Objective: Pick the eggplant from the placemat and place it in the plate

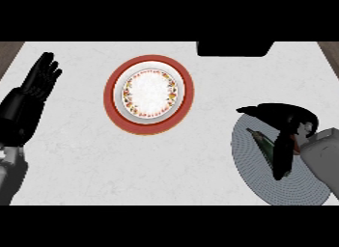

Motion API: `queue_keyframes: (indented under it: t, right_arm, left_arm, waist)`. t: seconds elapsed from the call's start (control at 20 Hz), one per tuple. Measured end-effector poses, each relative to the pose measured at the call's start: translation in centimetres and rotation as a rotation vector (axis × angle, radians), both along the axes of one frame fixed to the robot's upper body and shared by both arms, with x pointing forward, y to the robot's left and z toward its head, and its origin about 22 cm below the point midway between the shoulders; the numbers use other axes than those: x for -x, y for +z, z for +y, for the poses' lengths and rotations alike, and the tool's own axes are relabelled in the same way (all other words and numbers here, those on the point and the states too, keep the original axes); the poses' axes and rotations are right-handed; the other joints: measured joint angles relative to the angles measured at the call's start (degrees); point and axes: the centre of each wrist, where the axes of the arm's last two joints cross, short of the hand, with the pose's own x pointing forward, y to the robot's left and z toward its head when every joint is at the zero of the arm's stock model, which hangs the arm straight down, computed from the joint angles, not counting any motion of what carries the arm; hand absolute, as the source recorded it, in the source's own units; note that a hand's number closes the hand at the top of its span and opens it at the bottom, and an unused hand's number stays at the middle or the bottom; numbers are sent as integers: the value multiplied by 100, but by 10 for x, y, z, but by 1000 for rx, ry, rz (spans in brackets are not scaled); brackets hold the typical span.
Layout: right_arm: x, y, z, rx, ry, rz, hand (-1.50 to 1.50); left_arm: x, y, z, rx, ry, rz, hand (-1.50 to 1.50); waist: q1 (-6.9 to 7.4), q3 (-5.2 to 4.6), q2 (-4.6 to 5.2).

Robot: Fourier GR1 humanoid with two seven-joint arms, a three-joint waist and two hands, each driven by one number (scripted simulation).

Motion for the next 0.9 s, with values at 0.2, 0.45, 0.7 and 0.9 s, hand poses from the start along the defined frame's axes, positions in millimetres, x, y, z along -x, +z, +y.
queue_keyframes:
  t: [0.2, 0.45, 0.7, 0.9]
  right_arm:
    - [-7, -16, 1, 85, -14, -3, -150]
    - [-4, -38, -9, 160, -30, 25, -150]
    - [-5, -59, -14, 188, -38, 47, -150]
    - [-10, -69, -20, 192, -34, 77, -150]
  left_arm:
    - [-3, -1, -2, -1, -1, -2, 0]
    - [-1, 7, -8, 5, -4, -3, 0]
    - [1, 3, -4, 2, -4, -5, 0]
    - [1, 1, -7, 2, -3, -6, 0]
  waist:
    - [9, 2, 9]
    - [-1, 4, 5]
    - [1, 3, 6]
    - [-1, 5, 7]
